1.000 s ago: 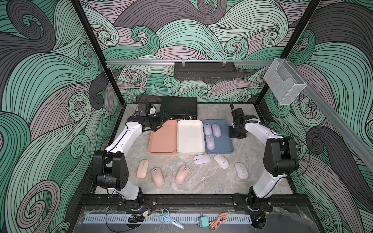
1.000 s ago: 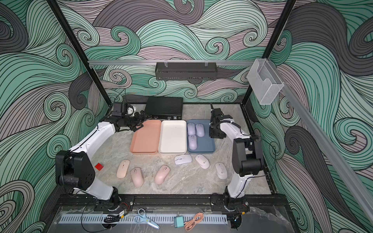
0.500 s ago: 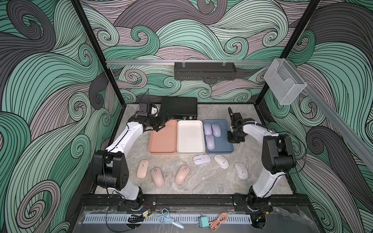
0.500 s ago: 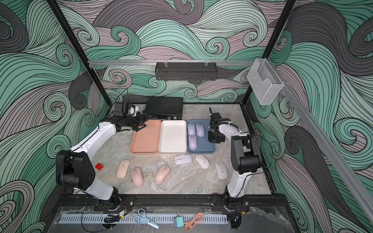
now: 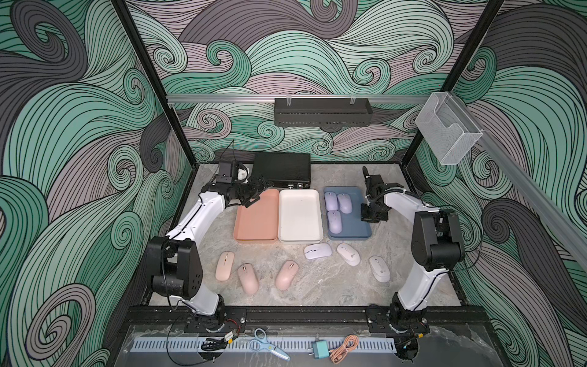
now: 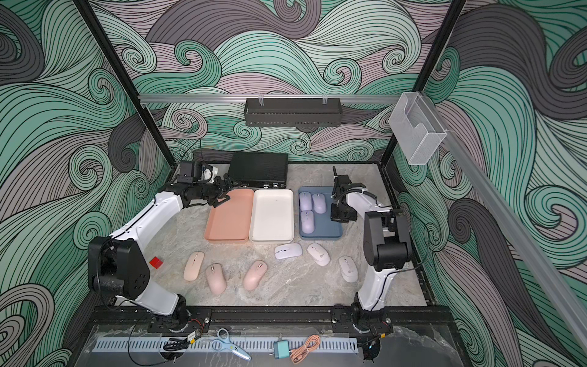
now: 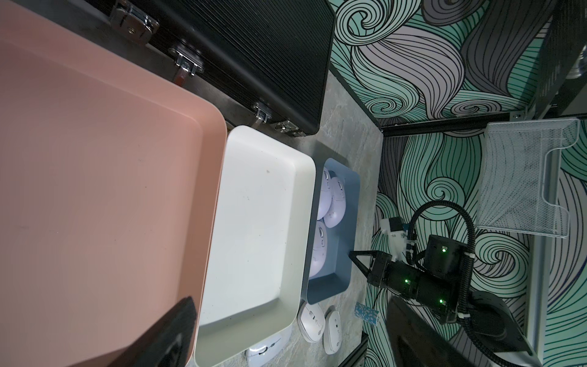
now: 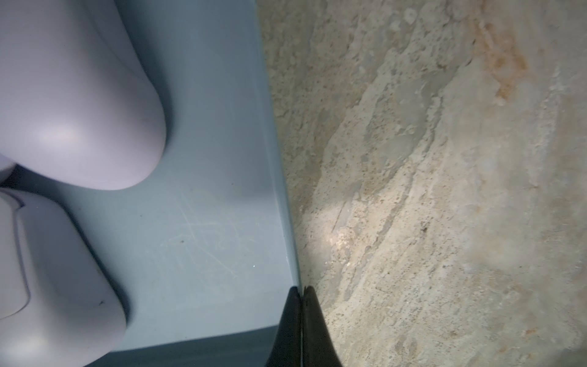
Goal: Place the mice by color into the storage box
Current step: Move the storage box to the center of the board.
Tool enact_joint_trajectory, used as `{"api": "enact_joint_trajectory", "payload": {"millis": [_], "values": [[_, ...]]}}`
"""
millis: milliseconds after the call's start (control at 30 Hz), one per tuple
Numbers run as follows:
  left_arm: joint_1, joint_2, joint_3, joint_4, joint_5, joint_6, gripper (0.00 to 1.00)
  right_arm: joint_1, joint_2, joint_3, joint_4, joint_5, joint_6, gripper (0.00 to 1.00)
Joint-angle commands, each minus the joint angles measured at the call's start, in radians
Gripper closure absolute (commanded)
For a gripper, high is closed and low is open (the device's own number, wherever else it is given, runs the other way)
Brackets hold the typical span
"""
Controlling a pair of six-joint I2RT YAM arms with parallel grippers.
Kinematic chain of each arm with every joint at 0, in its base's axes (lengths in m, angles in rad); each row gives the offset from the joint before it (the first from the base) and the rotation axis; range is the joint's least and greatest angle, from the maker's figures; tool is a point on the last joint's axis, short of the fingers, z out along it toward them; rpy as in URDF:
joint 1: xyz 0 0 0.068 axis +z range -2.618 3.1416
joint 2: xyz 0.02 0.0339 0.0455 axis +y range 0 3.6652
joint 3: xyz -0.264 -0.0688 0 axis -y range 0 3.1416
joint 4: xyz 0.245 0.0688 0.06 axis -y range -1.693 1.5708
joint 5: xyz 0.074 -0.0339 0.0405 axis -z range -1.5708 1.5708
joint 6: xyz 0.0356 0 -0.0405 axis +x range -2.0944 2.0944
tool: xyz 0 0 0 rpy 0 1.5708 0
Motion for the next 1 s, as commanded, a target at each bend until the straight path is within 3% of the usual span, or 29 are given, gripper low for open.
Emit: {"api": "enact_joint_trajectory", "payload": {"millis": [0, 200, 367, 400, 467, 500, 800, 967], "values": [[-0.005, 0.001, 0.019, 0.002, 0.015, 0.014, 0.08, -0.01, 0.046, 0.062, -0.056, 0.092, -0.039, 1.0], [-0.005, -0.003, 0.017, 0.006, 0.019, 0.013, 0.08, -0.024, 0.125, 0.131, -0.099, 0.184, -0.105, 1.0], [-0.005, 0.007, 0.02, 0.003, 0.023, 0.012, 0.08, -0.052, 0.147, 0.159, -0.104, 0.188, -0.122, 1.0], [-0.005, 0.008, 0.021, 0.001, 0.022, 0.014, 0.08, -0.054, 0.148, 0.164, -0.104, 0.205, -0.122, 0.97], [-0.005, 0.006, 0.024, -0.004, 0.02, 0.019, 0.08, -0.055, 0.155, 0.18, -0.123, 0.211, -0.119, 0.76], [-0.005, 0.004, 0.025, -0.006, 0.02, 0.02, 0.08, -0.054, 0.15, 0.184, -0.125, 0.204, -0.111, 0.71], [-0.005, -0.011, 0.026, -0.007, 0.018, 0.024, 0.08, -0.011, -0.04, 0.178, -0.125, 0.095, 0.001, 0.56], [-0.003, -0.018, 0.027, -0.02, -0.006, 0.024, 0.08, 0.14, -0.183, 0.081, -0.028, -0.017, 0.154, 0.55]]}}
